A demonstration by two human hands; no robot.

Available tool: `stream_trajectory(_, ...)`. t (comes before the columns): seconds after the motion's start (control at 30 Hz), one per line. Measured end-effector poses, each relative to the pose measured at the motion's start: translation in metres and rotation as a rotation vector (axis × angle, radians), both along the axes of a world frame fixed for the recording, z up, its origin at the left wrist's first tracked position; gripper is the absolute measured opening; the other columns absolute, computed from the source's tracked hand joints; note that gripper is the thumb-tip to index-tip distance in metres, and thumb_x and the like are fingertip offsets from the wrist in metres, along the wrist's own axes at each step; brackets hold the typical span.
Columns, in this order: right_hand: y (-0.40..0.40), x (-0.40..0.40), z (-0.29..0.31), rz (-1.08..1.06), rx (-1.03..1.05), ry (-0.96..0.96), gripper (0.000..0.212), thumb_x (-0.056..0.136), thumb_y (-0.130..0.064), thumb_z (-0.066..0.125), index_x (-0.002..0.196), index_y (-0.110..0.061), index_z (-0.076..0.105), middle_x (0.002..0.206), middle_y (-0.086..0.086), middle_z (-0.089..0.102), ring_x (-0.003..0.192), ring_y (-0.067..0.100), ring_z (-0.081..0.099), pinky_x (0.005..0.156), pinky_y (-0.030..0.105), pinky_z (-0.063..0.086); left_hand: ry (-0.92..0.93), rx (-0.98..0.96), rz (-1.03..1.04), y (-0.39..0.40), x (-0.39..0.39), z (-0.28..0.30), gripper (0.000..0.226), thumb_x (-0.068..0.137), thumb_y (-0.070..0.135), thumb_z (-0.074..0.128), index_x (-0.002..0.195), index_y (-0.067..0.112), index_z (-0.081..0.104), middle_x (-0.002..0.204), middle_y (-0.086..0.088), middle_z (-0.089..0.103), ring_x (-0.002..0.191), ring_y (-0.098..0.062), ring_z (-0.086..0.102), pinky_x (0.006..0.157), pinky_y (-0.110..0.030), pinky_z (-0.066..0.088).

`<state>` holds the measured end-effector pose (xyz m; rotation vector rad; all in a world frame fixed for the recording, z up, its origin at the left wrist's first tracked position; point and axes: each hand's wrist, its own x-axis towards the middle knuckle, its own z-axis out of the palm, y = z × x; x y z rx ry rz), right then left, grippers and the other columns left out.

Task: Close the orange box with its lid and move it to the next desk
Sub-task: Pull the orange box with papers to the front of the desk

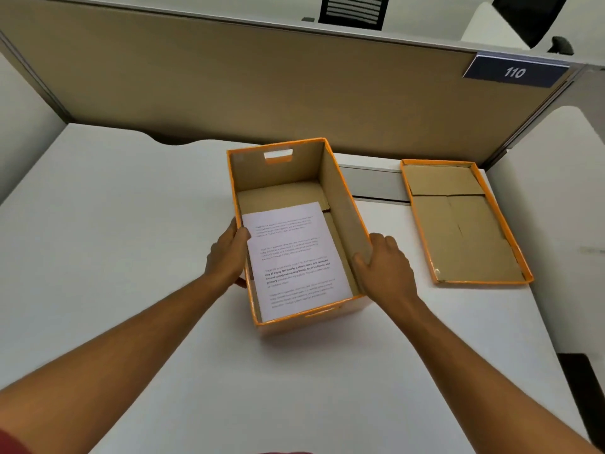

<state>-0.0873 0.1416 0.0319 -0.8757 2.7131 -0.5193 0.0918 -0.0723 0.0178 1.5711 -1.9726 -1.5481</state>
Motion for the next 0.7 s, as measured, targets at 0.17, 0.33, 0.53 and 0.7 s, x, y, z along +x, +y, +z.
stream_trajectory(0.17,0.011,0.072,0.003,0.002,0.004,-0.124,0.042,0.100,-0.039,0.054,0.130,-0.010,0.053,0.125,0.012,0.057,0.105,0.036,0.061,0.076,0.038,0.044,-0.025,-0.010,-0.079,-0.017,0.055,0.004,0.044,0.096,0.054,0.033,0.116,0.030,0.063,0.106,0.002,0.070,0.117,-0.036,0.066,0.106,-0.066,0.049)
stream_trajectory(0.33,0.008,0.108,0.009,-0.067,0.020,-0.166,0.039,0.099,-0.047,0.053,0.119,-0.013,0.052,0.113,0.009,0.063,0.096,0.034,0.061,0.075,0.040,0.046,-0.032,0.069,-0.191,-0.028,0.087,0.007,0.040,0.097,0.049,0.036,0.127,0.032,0.055,0.124,-0.004,0.063,0.124,-0.036,0.060,0.105,-0.060,0.052)
stream_trajectory(0.53,-0.036,0.059,0.010,-0.186,-0.167,-0.416,0.067,0.099,-0.069,0.036,0.136,-0.018,0.059,0.137,0.007,0.065,0.121,0.029,0.061,0.092,0.039,0.046,0.051,0.134,-0.115,-0.043,0.078,0.013,0.079,0.098,0.074,0.036,0.166,0.036,0.021,0.174,-0.001,0.026,0.159,-0.034,0.026,0.124,-0.064,0.027)
stream_trajectory(0.7,-0.058,0.056,-0.011,-0.273,-0.294,-0.789,0.080,0.098,-0.077,0.021,0.160,-0.030,0.037,0.166,0.006,0.040,0.151,0.030,0.041,0.122,0.054,0.034,0.142,0.259,-0.053,-0.031,0.068,0.026,0.062,0.109,0.059,0.025,0.165,0.034,0.020,0.170,-0.005,0.033,0.156,-0.034,0.032,0.121,-0.056,0.029)
